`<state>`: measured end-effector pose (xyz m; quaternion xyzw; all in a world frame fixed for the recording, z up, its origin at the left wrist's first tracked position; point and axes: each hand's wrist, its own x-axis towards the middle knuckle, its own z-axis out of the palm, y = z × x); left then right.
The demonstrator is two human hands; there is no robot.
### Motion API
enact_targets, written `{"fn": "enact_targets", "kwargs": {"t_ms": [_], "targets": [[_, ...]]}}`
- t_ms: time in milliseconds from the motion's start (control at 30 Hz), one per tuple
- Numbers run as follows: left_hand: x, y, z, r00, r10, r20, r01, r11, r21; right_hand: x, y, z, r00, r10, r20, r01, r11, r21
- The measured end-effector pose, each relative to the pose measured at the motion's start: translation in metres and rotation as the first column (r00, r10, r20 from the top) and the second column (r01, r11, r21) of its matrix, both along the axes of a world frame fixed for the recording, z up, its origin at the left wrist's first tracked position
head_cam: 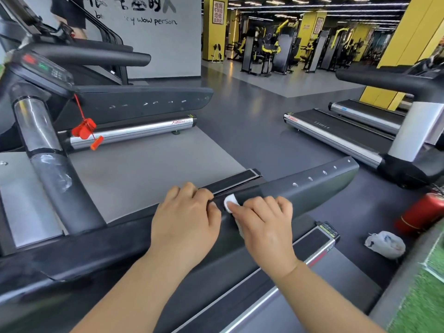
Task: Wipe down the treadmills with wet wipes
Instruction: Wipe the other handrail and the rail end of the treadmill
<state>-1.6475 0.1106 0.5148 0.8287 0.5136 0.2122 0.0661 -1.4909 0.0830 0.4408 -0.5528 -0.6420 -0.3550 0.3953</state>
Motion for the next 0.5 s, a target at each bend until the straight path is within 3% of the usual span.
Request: {"fn": "enact_targets", "kwargs": {"t_ms": [167, 233, 300, 400, 500], "targets": [[-0.003, 0.000, 0.001, 0.997, -0.014, -0.075, 0.014, 1.000, 0.003, 0.050, -0.007, -0.001, 0.962, -0.221, -0.159, 0.211, 0.975, -0.073], [0.000, 0.002, 0.003, 0.995, -0.004, -0.095, 0.003, 1.000, -0.010, 0.047, -0.009, 0.009, 0.954, -0.146, -0.260, 0.134, 0.989, -0.065], [0.006, 0.007, 0.006, 0.995, 0.008, -0.095, -0.011, 0.999, -0.037, 0.023, -0.005, 0.019, 0.977, -0.032, -0.212, 0.018, 0.998, -0.066], [0.021, 0.009, 0.008, 0.990, -0.023, -0.139, 0.018, 0.999, -0.039, -0.005, 0.004, 0.018, 1.000, 0.005, -0.021, -0.007, 0.995, -0.097], [0.029, 0.009, 0.005, 0.985, -0.040, -0.167, 0.034, 0.999, -0.039, 0.007, 0.007, 0.017, 1.000, 0.017, -0.007, -0.017, 0.996, -0.092]]}}
